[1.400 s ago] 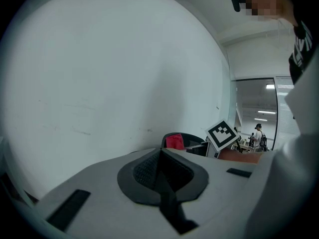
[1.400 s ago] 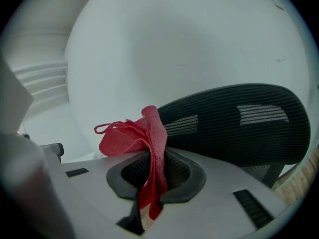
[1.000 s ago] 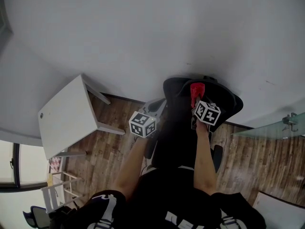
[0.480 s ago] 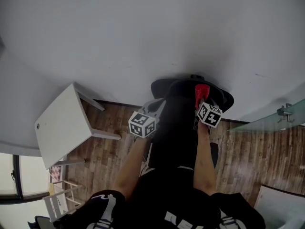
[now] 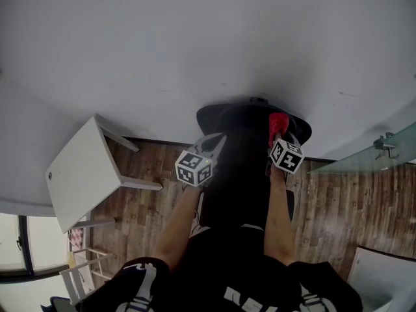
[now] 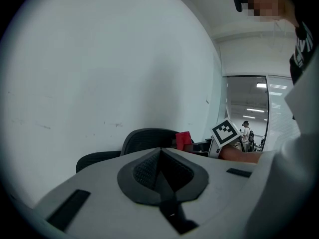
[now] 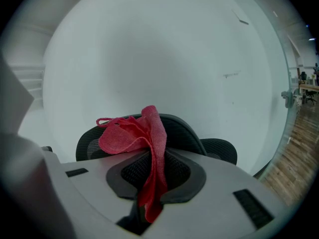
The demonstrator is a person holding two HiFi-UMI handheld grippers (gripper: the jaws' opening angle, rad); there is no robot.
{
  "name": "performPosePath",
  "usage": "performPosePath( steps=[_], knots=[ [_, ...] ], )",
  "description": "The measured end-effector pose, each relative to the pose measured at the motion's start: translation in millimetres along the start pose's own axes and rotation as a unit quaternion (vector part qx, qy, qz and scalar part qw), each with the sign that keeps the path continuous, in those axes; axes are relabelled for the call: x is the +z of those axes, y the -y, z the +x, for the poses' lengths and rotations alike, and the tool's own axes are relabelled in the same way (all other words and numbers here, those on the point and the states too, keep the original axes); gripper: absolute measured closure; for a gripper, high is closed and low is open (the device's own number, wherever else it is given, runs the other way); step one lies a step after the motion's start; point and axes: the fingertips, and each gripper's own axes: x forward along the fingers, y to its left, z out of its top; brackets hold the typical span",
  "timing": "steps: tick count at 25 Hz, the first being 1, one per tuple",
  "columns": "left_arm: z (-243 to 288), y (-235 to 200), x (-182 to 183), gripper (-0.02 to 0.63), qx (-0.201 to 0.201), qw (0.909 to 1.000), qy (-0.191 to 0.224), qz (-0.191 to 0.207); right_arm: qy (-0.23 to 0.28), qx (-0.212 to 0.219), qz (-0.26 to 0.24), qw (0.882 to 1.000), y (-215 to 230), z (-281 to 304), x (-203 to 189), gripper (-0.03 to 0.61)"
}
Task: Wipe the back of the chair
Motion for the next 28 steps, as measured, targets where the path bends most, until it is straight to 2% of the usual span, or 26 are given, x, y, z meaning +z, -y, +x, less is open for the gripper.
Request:
performPosePath(
  steps=[11,18,23,28],
  knots=[
    [-14.6,12.4,-9.6,0.589,0.024,0.9997,-0.006,0.003,0.023,-0.018,-0.012,1.000,19.6,-20.3,0.6,0.509],
    [-29.3,17.8,-14.4,0.589,0.041,0.9991,0.007,0.003,0.047,-0.038,0.003,0.998,36.1,-44.0,-0.6,0.508],
    [-45.0,7.7,-18.5,0.589,0.076,0.9970,0.014,0.004,0.055,-0.031,0.014,0.998,35.6,-59.2,-8.7,0.508],
    [-56.5,-0.3,-19.3,0.589,0.086,0.9961,0.019,0.003,0.057,-0.013,0.013,0.998,19.1,-65.4,-14.5,0.508]
  ],
)
